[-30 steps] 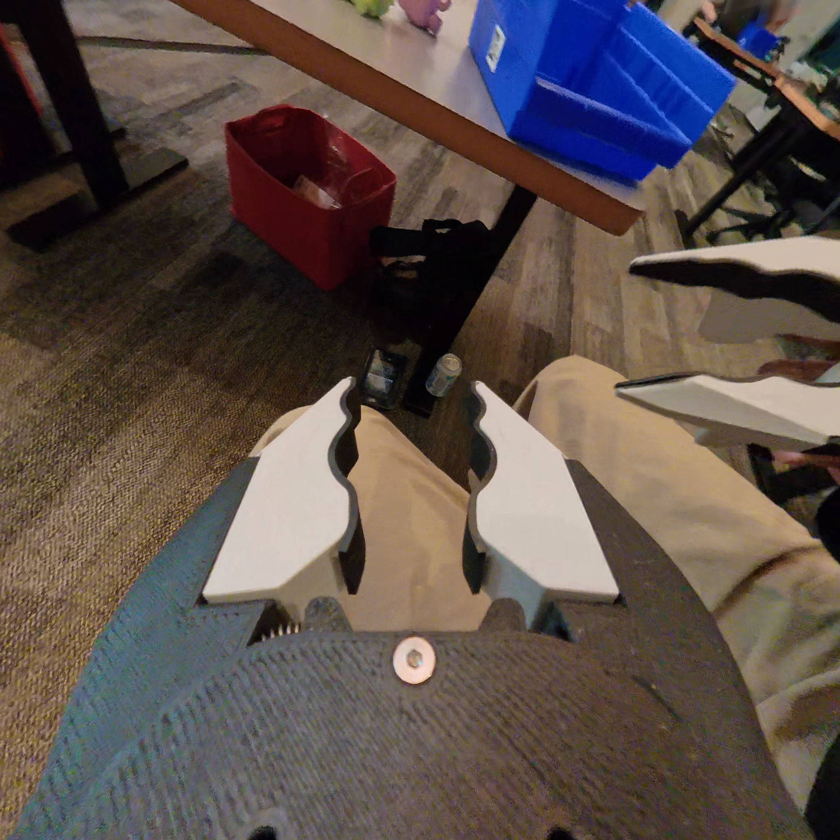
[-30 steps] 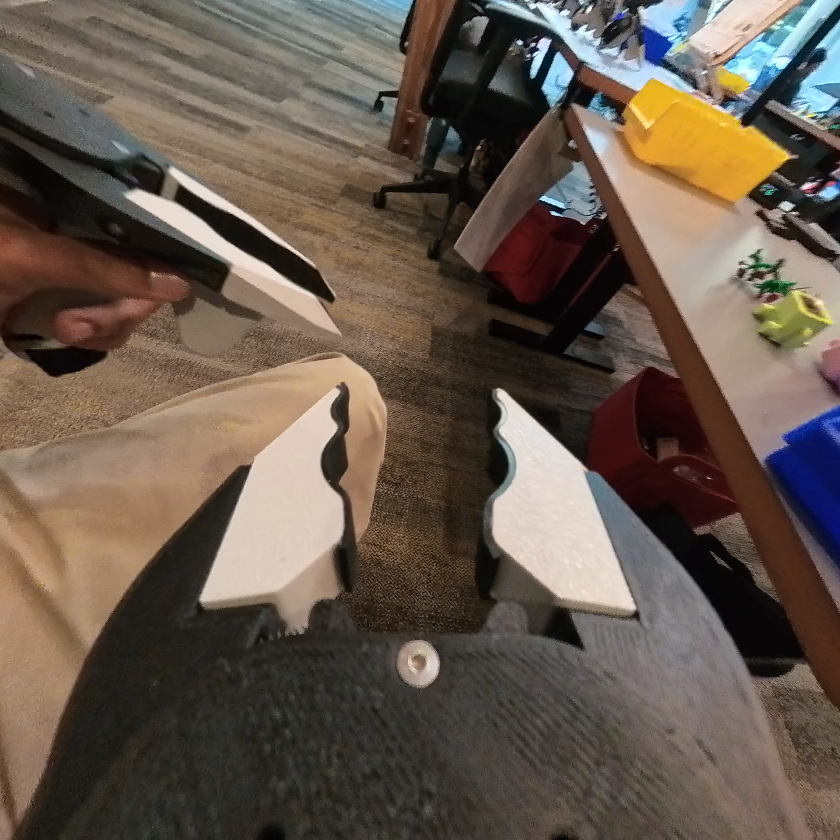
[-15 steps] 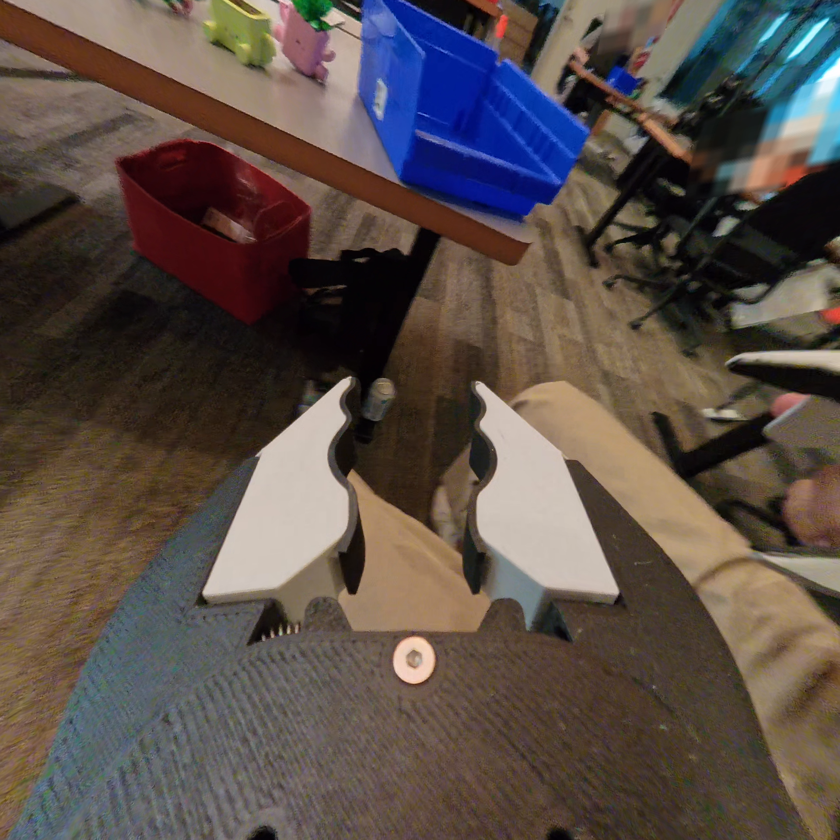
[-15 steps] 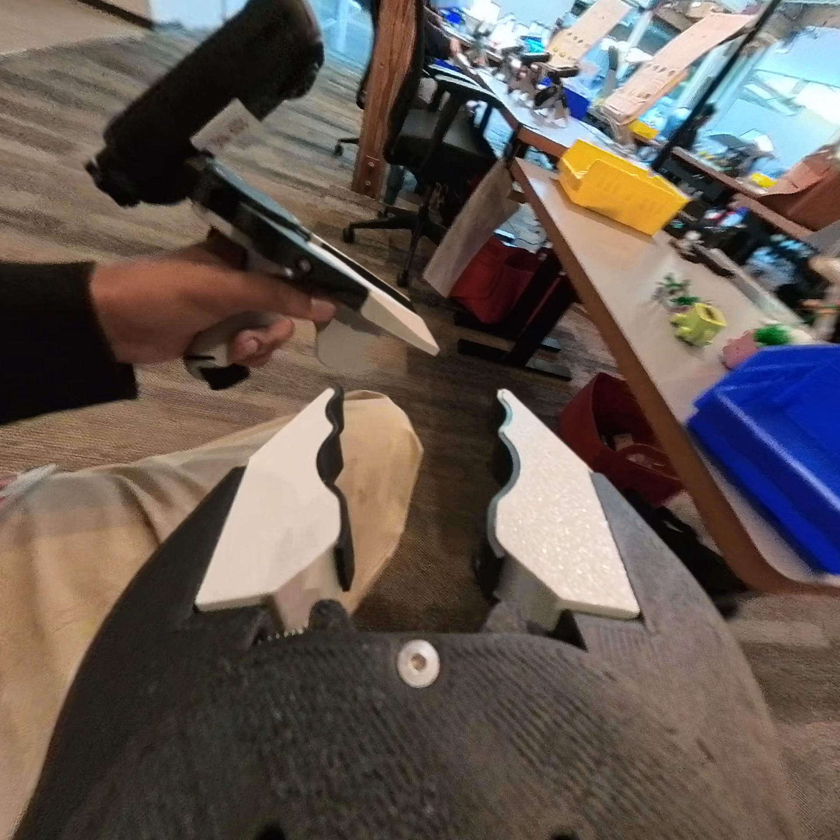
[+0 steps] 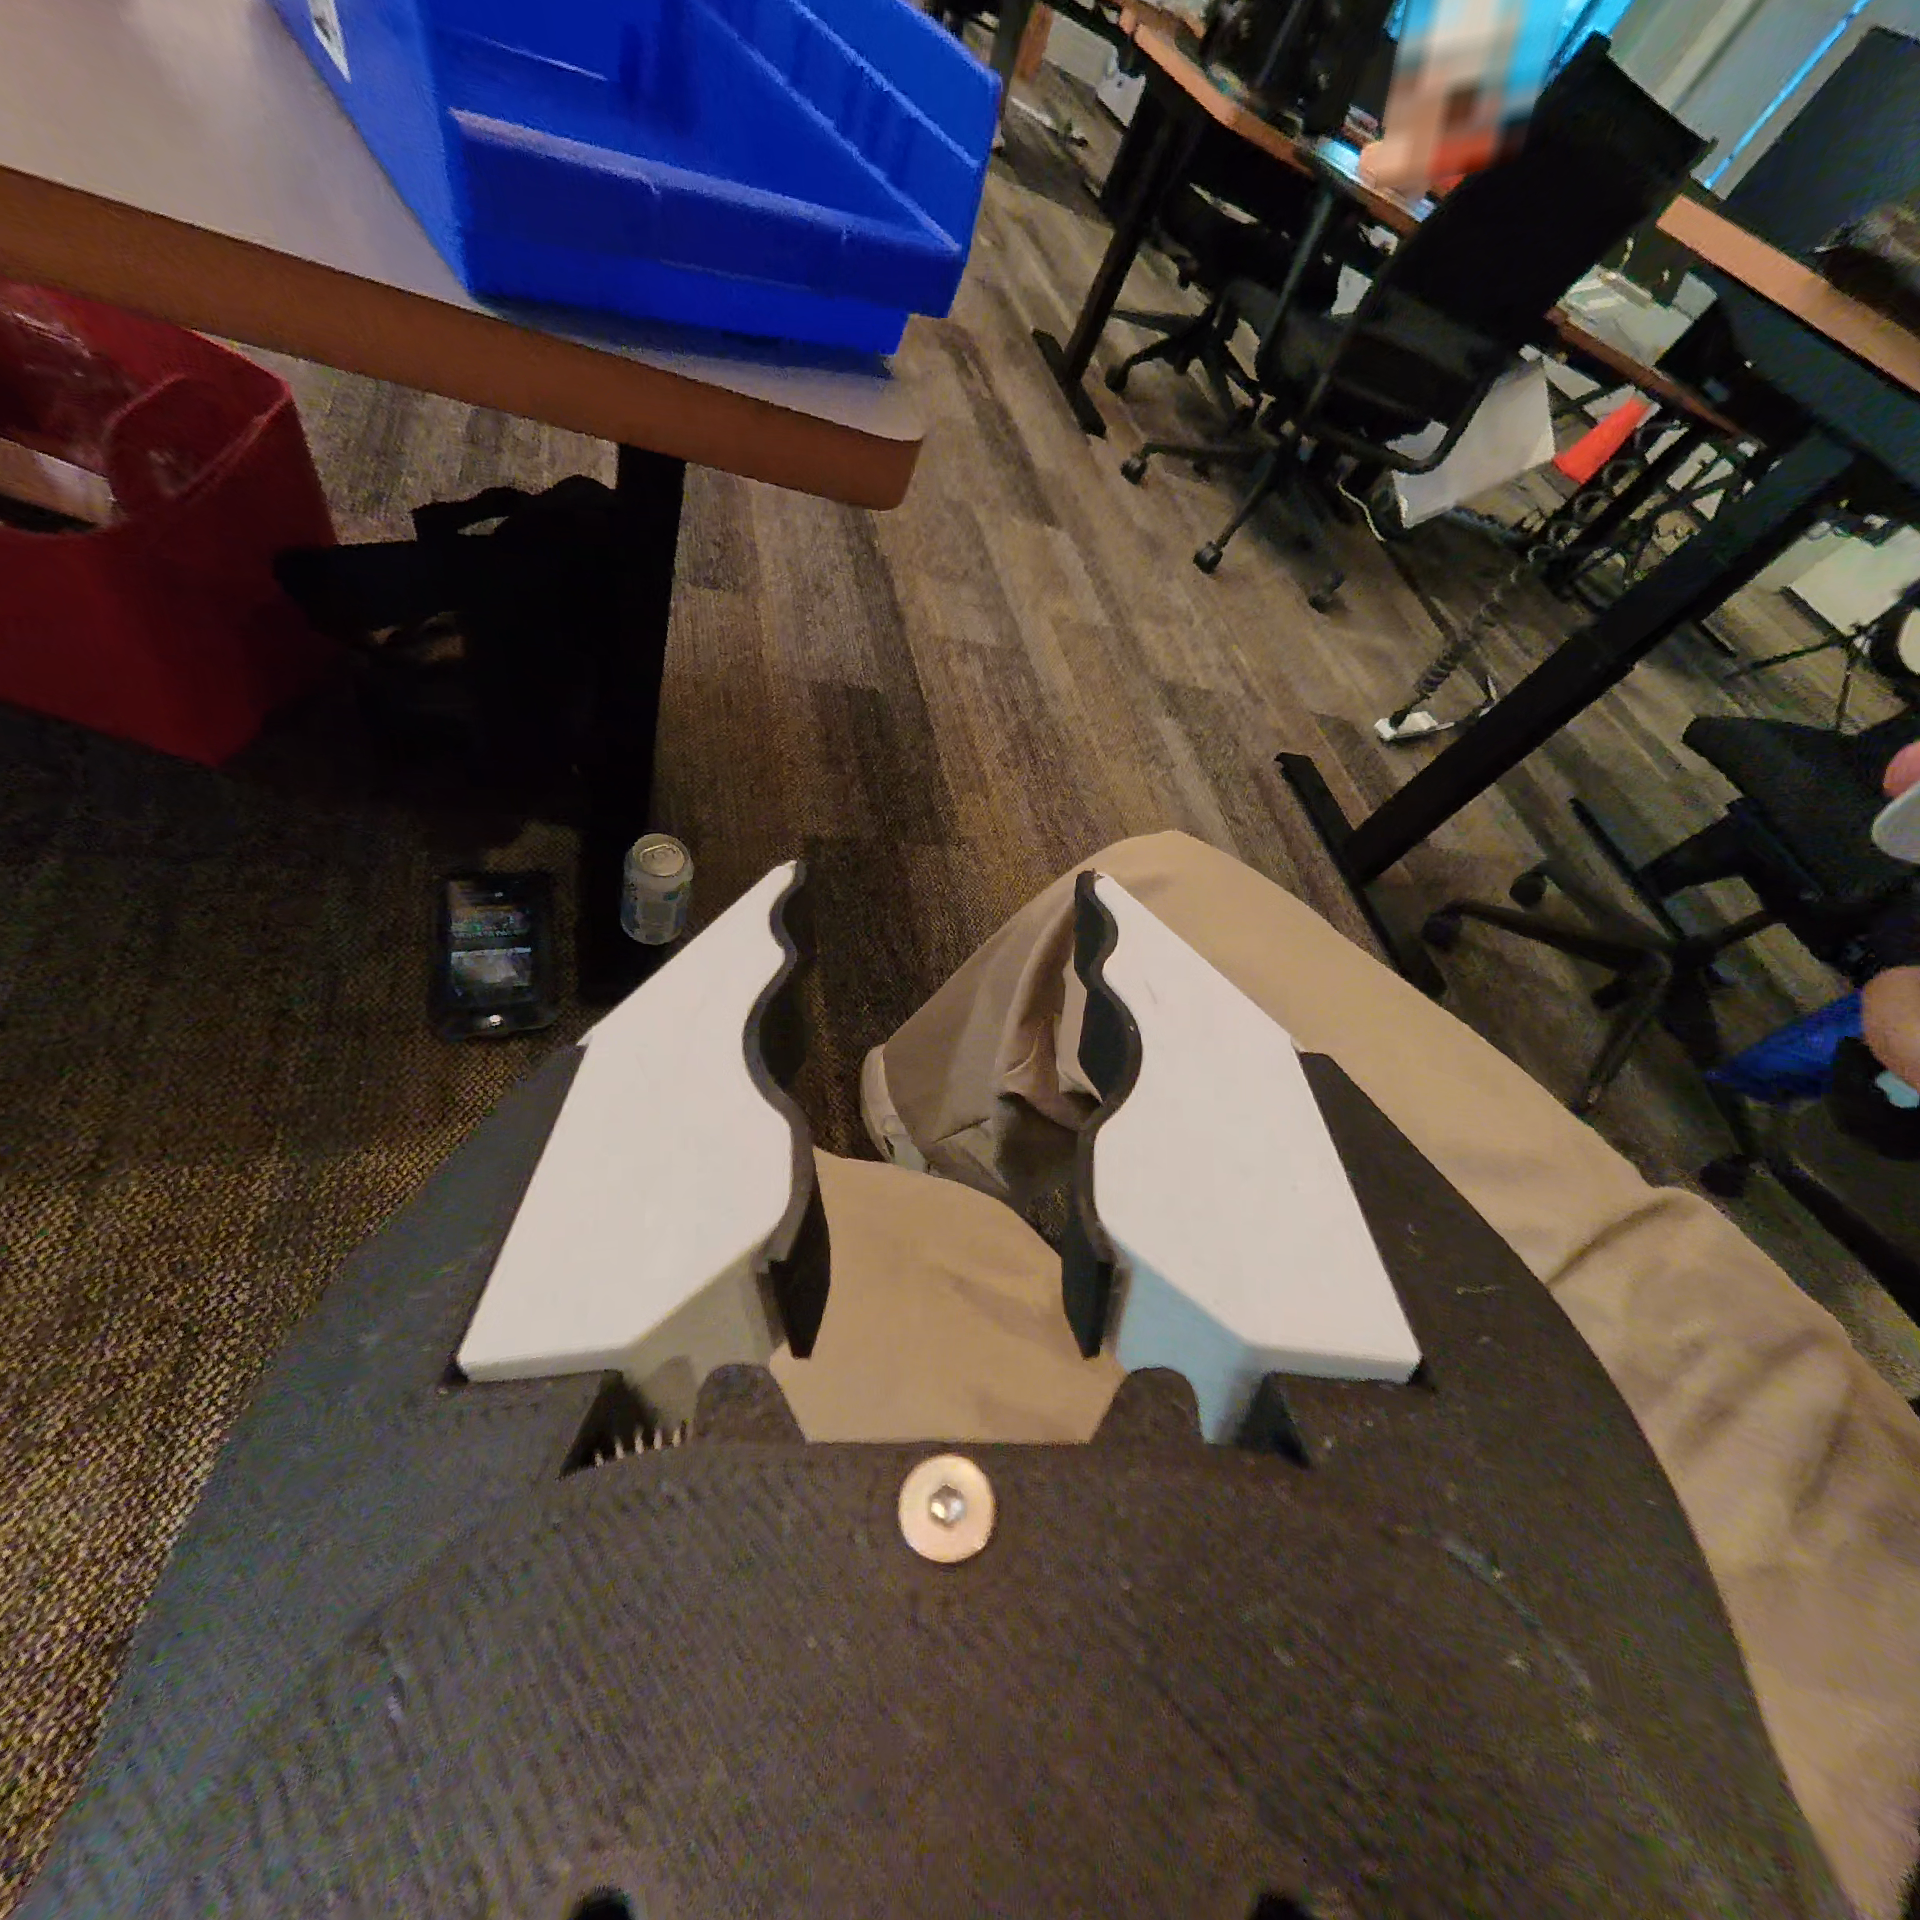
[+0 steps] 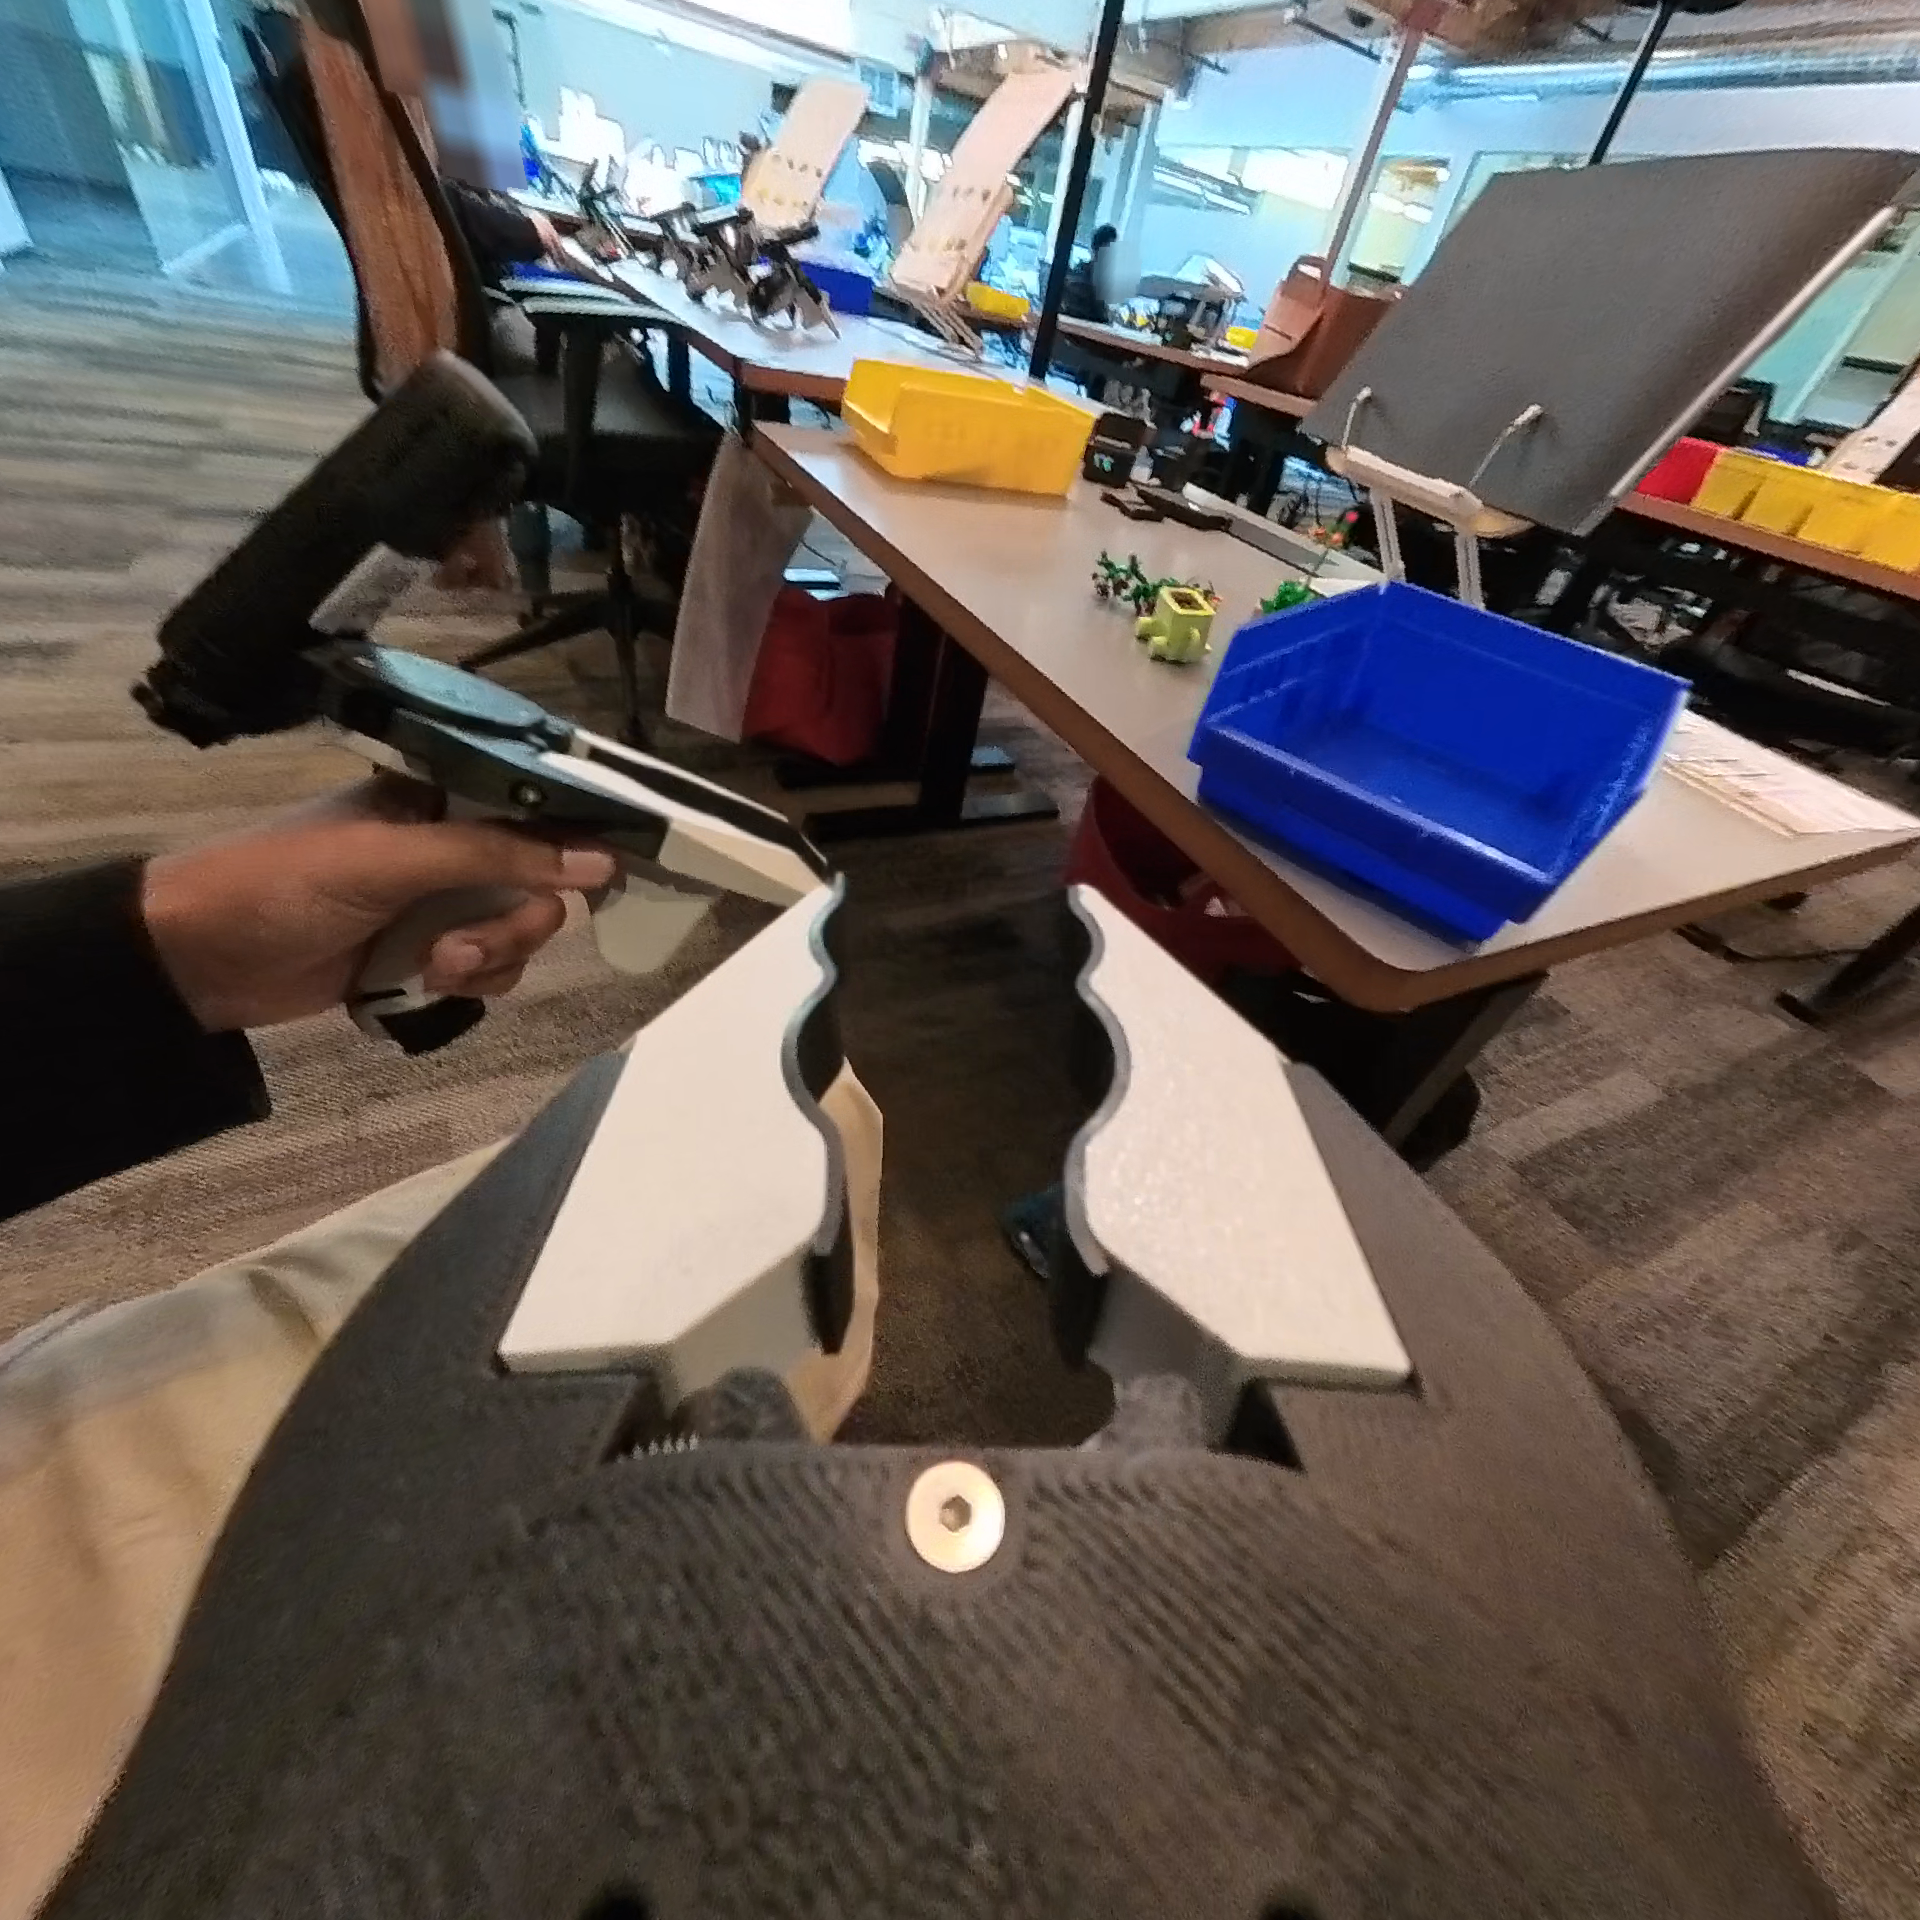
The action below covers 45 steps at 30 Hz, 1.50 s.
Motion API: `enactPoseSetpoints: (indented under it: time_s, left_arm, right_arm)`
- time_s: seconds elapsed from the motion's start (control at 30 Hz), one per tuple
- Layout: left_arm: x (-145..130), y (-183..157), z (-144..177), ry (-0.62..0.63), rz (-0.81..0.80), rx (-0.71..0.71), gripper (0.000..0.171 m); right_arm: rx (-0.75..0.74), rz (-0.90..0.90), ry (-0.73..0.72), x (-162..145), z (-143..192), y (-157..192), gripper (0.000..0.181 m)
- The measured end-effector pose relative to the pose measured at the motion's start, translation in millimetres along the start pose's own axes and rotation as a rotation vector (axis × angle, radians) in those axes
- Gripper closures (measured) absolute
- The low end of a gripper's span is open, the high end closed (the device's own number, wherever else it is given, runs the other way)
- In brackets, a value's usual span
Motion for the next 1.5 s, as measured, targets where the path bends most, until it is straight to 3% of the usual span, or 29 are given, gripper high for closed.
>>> enactPoseSetpoints:
  time_s: [0.13, 0.3, 0.37, 0.5, 0.63, 0.73, 0.97, 1.03, 1.17, 1.37, 1.5]
  left_arm:
    - [-1, 7, 7, 0.008, 0.008, 0.002, 0.125]
    - [-13, 10, 37, 0.03, -0.02, 0.01, 0.124]
    - [-26, 12, 59, 0.061, -0.05, 0.042, 0.125]
    - [-49, 12, 110, 0.102, -0.064, 0.101, 0.125]
    - [-65, 11, 162, 0.058, -0.027, 0.095, 0.124]
    - [-75, 14, 203, 0.018, -0.001, 0.143, 0.124]
    - [-98, 30, 281, -0.08, 0.138, 0.257, 0.124]
    - [-105, 44, 300, -0.11, 0.143, 0.349, 0.125]
    - [-112, 83, 338, -0.34, 0.118, 0.62, 0.142]
    - [-120, 145, 350, -0.317, 0.054, 0.822, 0.156]
    - [-87, 168, 335, -0.25, -0.016, 0.783, 0.149]
  right_arm:
    - [-0.03, -0.004, 0.035, -6, 0, 14, 0.143]
    - [0.059, -0.129, 0.053, -11, -7, 42, 0.141]
    - [0.052, -0.122, 0.047, -11, -7, 52, 0.143]
    - [-0.18, -0.014, 0.063, -8, 15, 42, 0.152]
    - [-0.22, -0.184, -0.006, -1, 32, 41, 0.153]
    - [-0.225, -0.254, -0.028, 0, 23, 51, 0.154]
    - [-0.132, -0.171, 0.08, -24, -48, 84, 0.151]
    - [-0.121, -0.11, 0.118, -39, -76, 90, 0.146]
    - [-0.12, 0.022, 0.202, -68, -148, 95, 0.136]
    - [-0.146, 0.167, 0.223, -76, -249, 81, 0.132]
    - [-0.127, 0.134, 0.161, -46, -280, 75, 0.125]
Point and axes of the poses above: each gripper's, where its closed fingertips meet, z back along the fingers, x out of its top, y = z × x across the jaws, the point moved 10 cm from there along z, back along the fingers, and after that the axes turned 6 degrees about -x, right-handed, at the moved point
